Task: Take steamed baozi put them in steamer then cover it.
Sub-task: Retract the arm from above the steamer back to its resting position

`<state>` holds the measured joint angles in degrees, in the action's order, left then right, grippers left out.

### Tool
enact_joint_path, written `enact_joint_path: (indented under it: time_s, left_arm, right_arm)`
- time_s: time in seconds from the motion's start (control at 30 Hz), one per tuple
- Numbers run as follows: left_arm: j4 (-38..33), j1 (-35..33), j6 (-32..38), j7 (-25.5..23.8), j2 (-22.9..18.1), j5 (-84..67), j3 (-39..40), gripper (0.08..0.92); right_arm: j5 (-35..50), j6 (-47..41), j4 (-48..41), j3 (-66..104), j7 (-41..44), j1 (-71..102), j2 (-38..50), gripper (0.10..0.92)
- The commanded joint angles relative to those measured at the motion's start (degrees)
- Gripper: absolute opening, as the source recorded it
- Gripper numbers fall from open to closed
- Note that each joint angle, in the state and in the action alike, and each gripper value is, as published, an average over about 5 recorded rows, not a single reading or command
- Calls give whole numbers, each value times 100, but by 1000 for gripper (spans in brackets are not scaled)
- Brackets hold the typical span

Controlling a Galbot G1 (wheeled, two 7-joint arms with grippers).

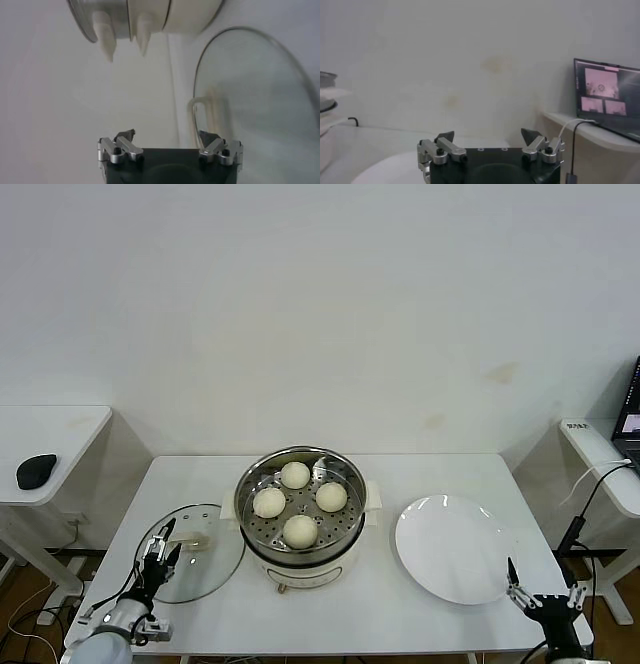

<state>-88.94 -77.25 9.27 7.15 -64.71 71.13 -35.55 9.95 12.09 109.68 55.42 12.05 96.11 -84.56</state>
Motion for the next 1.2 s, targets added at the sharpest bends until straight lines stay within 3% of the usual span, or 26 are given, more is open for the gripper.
enact_joint_path:
  time_s: [0.03,0.77,0.87,1.2]
  left_arm:
    - [474,493,-9,-68,14,-258,184,823]
    - [1178,942,-39,34,-147,-487,301,818]
    - [1221,947,-17,79,-147,-488,292,770]
    - [1352,953,32,221,-194,-498,295,480]
  right_arm:
    - [-150,58,9,93,-4,62,-136,823]
    - [-373,216,-108,55,-15,61,-185,823]
    - [-388,224,-126,34,-15,47,-189,823]
    - [-460,289,-168,-24,-14,35,-178,823]
